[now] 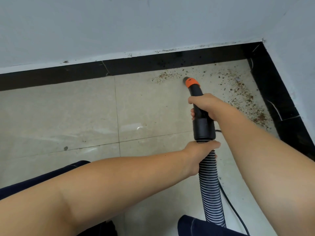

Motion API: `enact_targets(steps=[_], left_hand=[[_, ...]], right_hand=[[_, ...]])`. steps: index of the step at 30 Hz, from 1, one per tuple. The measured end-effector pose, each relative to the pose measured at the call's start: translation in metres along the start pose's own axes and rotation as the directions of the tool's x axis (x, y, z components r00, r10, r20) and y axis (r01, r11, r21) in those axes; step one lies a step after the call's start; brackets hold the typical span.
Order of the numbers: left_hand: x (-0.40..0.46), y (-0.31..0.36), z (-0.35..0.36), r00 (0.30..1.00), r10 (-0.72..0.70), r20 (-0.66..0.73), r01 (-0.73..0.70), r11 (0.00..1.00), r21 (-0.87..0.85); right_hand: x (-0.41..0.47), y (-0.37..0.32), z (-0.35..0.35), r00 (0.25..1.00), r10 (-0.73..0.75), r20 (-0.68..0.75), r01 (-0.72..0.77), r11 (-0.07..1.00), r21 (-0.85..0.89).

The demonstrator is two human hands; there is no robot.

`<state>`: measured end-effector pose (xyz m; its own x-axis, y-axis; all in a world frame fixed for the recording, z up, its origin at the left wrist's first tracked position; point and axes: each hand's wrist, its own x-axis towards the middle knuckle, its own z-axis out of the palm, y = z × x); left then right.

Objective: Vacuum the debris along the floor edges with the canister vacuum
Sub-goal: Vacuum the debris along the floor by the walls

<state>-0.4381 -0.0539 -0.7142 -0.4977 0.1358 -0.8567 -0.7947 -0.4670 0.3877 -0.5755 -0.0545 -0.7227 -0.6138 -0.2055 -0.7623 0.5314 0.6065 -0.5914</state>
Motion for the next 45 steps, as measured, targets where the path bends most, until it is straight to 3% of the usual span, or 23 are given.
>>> enact_targets(steps=[4,9,15,20,25,30,34,45], left_hand=[[0.006,0.009,0.005,0.999,-0.017,0.047,0.020,0.998,-0.067],[0.006,0.011,0.005,0.999,-0.025,0.023,0.028,0.990,-0.141],[0.010,-0.004,-0.014,0.987,0.067,-0.143,-0.087,0.986,-0.140],[0.015,-0.007,-0.022,0.957,0.056,-0.283,-0.103,0.983,-0.154],[0.021,-0.001,-0.020,0.974,0.065,-0.215,-0.093,0.988,-0.122],[0.024,0.013,-0.006,0.998,0.014,-0.067,-0.022,0.993,-0.114],[0.025,0.027,0.006,0.999,-0.004,-0.033,0.001,0.997,-0.077],[0.020,0.028,-0.010,0.989,0.032,-0.142,-0.054,0.986,-0.160]], right_hand=[[0.010,-0.002,-0.030,0.997,0.024,-0.078,-0.023,1.000,0.012],[0.012,-0.014,-0.016,1.000,0.001,0.011,-0.001,0.999,-0.053],[0.010,-0.026,0.035,0.985,-0.031,0.167,0.059,0.985,-0.165],[0.007,-0.032,0.061,0.971,-0.045,0.235,0.082,0.985,-0.150],[0.011,-0.030,0.041,0.985,-0.048,0.167,0.065,0.993,-0.097],[0.023,-0.022,-0.004,1.000,-0.018,0.012,0.019,0.999,-0.038],[0.032,-0.019,-0.029,0.997,0.001,-0.080,-0.001,1.000,0.002],[0.032,-0.034,0.005,0.997,-0.034,0.070,0.036,0.999,-0.028]])
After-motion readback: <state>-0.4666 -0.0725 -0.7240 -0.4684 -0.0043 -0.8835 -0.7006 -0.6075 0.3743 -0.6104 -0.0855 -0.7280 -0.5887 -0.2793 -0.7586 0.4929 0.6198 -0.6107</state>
